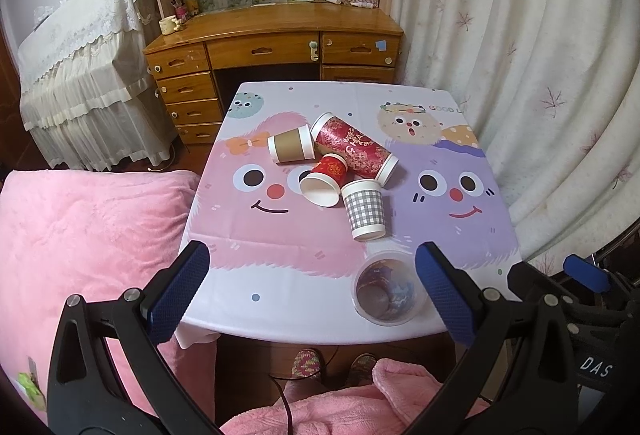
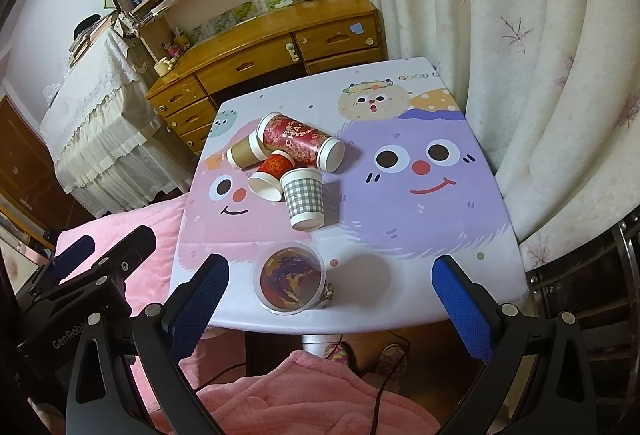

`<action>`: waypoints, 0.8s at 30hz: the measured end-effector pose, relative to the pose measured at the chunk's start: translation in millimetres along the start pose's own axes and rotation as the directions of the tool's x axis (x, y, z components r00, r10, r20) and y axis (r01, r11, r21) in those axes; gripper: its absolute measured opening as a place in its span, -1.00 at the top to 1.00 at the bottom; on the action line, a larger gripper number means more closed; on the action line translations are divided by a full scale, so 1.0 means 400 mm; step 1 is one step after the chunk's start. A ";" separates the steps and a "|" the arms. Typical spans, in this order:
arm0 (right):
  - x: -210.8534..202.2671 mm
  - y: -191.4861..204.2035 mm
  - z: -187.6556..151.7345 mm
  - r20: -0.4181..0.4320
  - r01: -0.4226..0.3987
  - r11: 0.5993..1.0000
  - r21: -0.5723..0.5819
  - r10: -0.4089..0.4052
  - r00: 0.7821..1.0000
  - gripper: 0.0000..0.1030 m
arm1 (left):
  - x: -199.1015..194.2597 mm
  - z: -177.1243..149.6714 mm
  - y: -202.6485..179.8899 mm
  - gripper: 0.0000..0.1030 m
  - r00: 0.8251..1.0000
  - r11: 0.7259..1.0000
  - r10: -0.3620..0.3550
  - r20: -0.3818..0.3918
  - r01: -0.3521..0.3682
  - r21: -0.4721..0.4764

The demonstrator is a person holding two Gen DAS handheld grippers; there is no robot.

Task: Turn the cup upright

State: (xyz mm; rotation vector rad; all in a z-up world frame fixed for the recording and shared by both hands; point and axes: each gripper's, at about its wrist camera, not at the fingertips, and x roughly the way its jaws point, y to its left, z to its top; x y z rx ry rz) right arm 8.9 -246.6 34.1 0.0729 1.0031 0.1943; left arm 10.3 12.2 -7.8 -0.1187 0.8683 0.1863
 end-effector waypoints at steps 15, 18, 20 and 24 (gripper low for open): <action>0.033 0.055 0.018 -0.027 0.008 0.999 0.050 -0.006 1.000 -0.99 | 0.032 0.025 0.038 -0.98 1.000 0.999 -0.017 0.009 0.017 0.030; 0.044 0.067 0.020 -0.043 0.016 0.998 0.061 -0.014 0.999 -0.99 | 0.042 0.034 0.054 -0.98 0.999 0.999 -0.032 -0.002 0.033 0.038; 0.055 0.076 0.019 -0.061 0.024 0.997 0.071 -0.020 0.998 -0.99 | 0.054 0.040 0.066 -0.98 0.999 0.998 -0.042 -0.012 0.043 0.043; 0.073 0.106 0.014 -0.090 0.034 0.996 0.088 -0.026 0.996 -0.99 | 0.074 0.050 0.106 -0.98 0.997 0.997 -0.070 -0.029 0.071 0.037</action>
